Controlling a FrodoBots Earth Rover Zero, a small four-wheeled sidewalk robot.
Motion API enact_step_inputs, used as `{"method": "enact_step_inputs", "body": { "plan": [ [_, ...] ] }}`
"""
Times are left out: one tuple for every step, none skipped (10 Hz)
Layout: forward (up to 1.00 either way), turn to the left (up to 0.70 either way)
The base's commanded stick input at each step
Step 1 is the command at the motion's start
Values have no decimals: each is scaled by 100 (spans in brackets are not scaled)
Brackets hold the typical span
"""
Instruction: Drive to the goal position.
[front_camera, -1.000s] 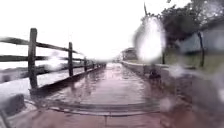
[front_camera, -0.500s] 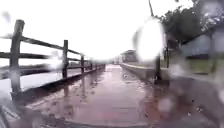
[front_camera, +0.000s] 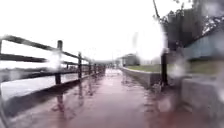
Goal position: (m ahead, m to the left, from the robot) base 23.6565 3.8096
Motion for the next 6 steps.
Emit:
{"method": "enact_step_inputs", "body": {
  "plan": [
    [100,0],
    [100,0],
    [100,0],
    [100,0],
    [100,0],
    [100,0]
  ]
}}
